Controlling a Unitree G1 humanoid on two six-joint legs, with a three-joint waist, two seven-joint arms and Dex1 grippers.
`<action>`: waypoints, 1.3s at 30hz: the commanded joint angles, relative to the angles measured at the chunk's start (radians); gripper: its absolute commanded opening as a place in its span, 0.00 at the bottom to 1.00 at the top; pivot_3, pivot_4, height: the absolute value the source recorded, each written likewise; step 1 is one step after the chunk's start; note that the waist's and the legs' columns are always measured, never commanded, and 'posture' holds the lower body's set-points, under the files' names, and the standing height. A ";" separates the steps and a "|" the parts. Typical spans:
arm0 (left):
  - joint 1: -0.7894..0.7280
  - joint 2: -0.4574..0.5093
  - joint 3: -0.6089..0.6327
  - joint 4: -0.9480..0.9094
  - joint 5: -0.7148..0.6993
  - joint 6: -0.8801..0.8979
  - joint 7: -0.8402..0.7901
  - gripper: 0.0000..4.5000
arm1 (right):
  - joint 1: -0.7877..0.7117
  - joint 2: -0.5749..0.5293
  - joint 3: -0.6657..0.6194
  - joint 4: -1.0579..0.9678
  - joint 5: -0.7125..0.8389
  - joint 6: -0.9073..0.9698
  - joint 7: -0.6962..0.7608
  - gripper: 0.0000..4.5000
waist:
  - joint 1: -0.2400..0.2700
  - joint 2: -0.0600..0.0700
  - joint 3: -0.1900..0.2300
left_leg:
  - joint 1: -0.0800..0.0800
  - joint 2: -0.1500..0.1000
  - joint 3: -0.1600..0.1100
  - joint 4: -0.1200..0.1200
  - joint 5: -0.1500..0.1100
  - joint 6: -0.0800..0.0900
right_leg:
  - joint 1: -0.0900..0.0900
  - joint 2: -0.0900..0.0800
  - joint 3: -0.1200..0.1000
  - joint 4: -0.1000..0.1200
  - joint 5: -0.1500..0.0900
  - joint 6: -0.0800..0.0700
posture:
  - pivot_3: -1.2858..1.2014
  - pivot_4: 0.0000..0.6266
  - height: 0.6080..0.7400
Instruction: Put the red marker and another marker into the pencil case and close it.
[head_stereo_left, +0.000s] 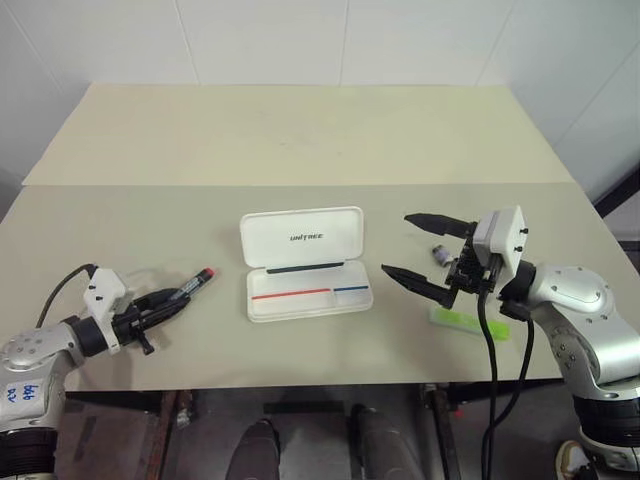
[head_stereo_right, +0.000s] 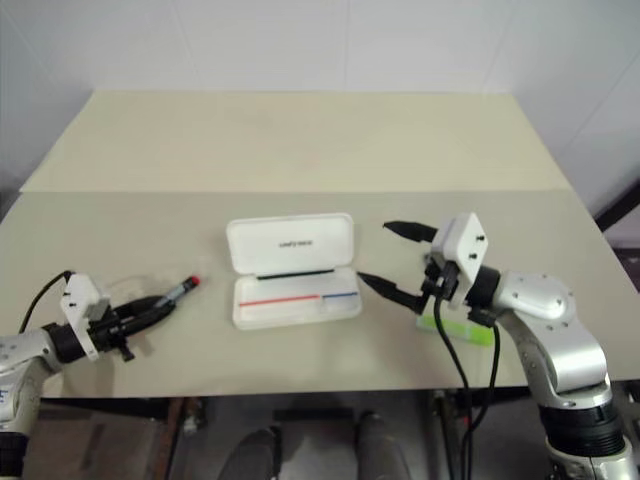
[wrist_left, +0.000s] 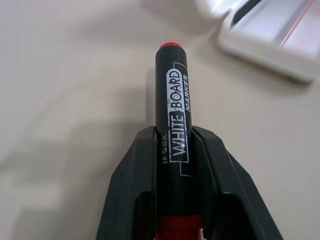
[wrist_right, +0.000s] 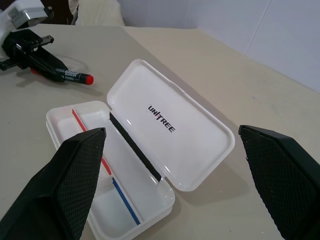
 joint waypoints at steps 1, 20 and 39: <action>-0.004 0.011 0.037 -0.101 -0.065 0.022 -0.010 0.12 | -0.011 -0.003 -0.013 -0.015 0.008 -0.004 0.002 1.00 | -0.001 0.000 0.000 | 0.000 0.000 0.000 0.000 0.000 0.000 | 0.000 0.000 0.000 0.000 0.000 0.000 | 0.52 0.24 1.00; -0.251 0.017 -0.289 -0.211 0.022 0.039 -0.148 0.12 | 0.041 0.004 -0.035 -0.065 0.005 0.002 -0.044 1.00 | 0.005 0.000 0.000 | 0.000 0.000 0.000 0.000 0.000 0.000 | 0.000 0.000 0.000 -0.001 0.000 0.000 | 0.52 0.24 1.00; -0.548 -0.158 -0.500 0.074 0.214 -0.091 -0.151 0.12 | 0.250 -0.104 -0.186 -0.236 0.065 0.084 -0.056 1.00 | 0.015 0.000 0.000 | 0.000 0.000 0.000 0.003 0.000 0.000 | 0.001 0.001 0.001 0.002 0.000 0.002 | 0.52 0.24 1.00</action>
